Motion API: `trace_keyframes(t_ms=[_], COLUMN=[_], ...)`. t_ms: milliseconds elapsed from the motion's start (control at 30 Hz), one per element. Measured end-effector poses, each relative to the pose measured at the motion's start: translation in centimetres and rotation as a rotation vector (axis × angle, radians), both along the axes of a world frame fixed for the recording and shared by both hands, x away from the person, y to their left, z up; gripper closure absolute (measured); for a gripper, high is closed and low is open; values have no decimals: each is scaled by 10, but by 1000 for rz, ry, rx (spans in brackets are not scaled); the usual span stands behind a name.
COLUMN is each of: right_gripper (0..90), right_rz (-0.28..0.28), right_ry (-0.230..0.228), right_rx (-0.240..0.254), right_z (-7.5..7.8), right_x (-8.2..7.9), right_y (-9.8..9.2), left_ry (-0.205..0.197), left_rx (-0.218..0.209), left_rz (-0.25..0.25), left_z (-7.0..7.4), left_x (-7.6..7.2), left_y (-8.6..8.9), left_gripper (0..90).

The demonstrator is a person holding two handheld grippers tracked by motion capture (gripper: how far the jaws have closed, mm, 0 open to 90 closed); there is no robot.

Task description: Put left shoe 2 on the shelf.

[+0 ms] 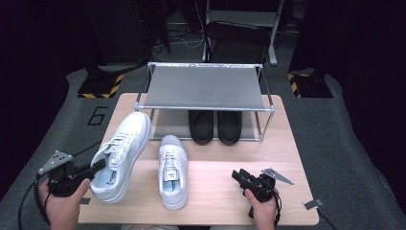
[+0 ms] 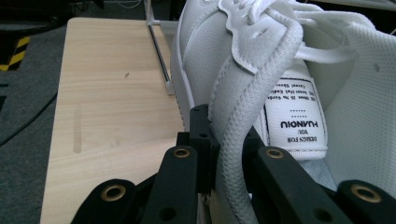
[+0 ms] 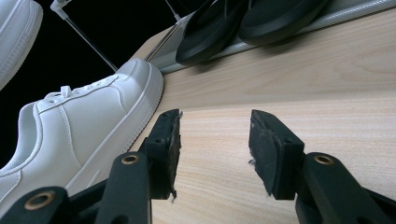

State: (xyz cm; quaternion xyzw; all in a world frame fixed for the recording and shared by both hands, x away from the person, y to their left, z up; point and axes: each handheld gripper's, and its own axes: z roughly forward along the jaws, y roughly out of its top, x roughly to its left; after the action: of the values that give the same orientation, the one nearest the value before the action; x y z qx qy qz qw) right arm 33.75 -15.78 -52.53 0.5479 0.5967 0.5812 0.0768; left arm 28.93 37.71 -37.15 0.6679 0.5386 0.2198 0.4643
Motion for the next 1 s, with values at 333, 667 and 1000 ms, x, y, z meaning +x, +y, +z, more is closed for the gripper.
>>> trace_keyframes(t_ms=[333,667,1000], right_gripper=[534,534,534], right_rz=[2,-1,-10], right_ry=[-2,-2,5], right_rx=[-2,-1,3], right_z=[-1,-1,-2], right_x=[1,0,1], right_y=[0,-1,-2], left_ry=[-65,-108,-125], left_rx=[-20,-22,-45], left_rz=[12,10,-10], left_z=[8,15,23], left_x=[5,15,42], left_y=[-3,-12,-26], left_gripper=[829,829,829])
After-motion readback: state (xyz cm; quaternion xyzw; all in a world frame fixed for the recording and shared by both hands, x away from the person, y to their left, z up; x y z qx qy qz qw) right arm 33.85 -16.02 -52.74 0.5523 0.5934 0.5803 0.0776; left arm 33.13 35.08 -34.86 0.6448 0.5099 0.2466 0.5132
